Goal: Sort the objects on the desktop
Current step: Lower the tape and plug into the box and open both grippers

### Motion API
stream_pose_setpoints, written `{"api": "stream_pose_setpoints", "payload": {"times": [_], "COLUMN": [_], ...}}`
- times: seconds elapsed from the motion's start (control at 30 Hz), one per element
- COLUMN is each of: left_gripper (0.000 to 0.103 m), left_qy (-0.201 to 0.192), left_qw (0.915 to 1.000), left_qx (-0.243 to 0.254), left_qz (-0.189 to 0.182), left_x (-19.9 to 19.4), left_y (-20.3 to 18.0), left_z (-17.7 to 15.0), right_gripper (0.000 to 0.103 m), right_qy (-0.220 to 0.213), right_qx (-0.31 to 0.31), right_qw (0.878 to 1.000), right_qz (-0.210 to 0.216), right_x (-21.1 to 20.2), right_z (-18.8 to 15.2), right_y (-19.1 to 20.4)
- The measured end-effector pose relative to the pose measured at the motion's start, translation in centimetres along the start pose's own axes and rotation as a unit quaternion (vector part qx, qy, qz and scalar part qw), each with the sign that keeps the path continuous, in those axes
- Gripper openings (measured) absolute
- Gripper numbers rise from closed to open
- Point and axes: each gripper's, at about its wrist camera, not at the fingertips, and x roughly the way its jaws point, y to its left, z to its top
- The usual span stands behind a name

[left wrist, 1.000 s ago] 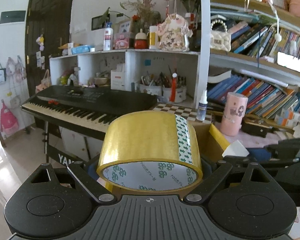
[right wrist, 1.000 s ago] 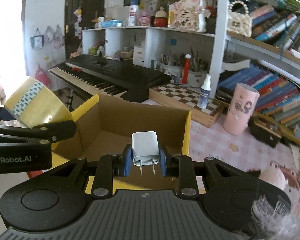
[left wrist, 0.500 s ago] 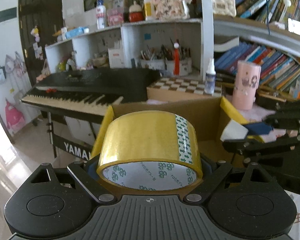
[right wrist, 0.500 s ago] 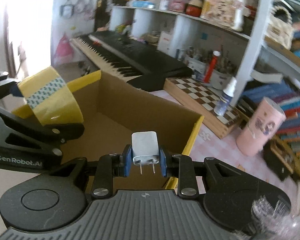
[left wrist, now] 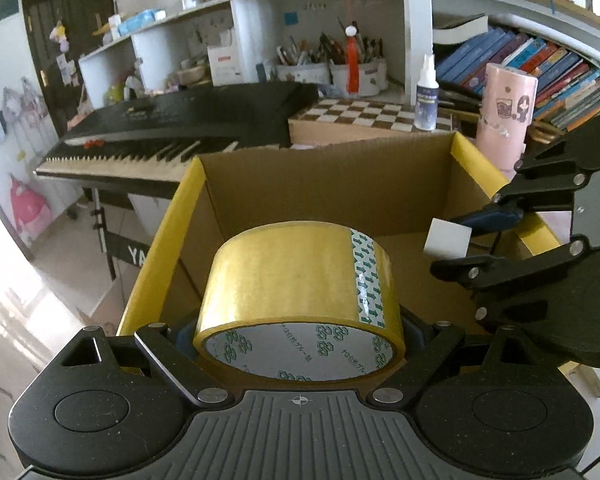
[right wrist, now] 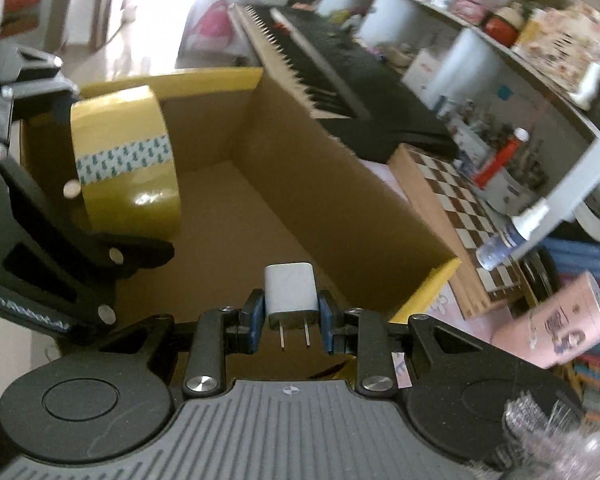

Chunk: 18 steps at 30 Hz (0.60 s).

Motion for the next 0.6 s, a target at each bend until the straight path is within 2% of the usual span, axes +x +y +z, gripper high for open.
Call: {"api": "stream_pose_setpoints", "payload": {"times": [0.43, 0.6], "left_gripper": [0.093, 0.094], "left_qy": [0.032, 0.016], "left_qw": [0.9994, 0.9997], "left_qx": [-0.009, 0.006], "left_qz": [0.000, 0.016], "left_x": [1.3, 1.0], "left_y": [-0.7, -1.2], "left_z": [0.4, 0.5], "right_gripper": [0.026, 0.026], "right_qy": [0.024, 0.028], "right_qx": [-0.083, -0.092], "right_qw": [0.996, 0.994], "right_qz": [0.034, 0.043], "right_x": [2.5, 3.0], "right_z": [0.2, 0.2], "right_y": [-0.3, -0.4]}}
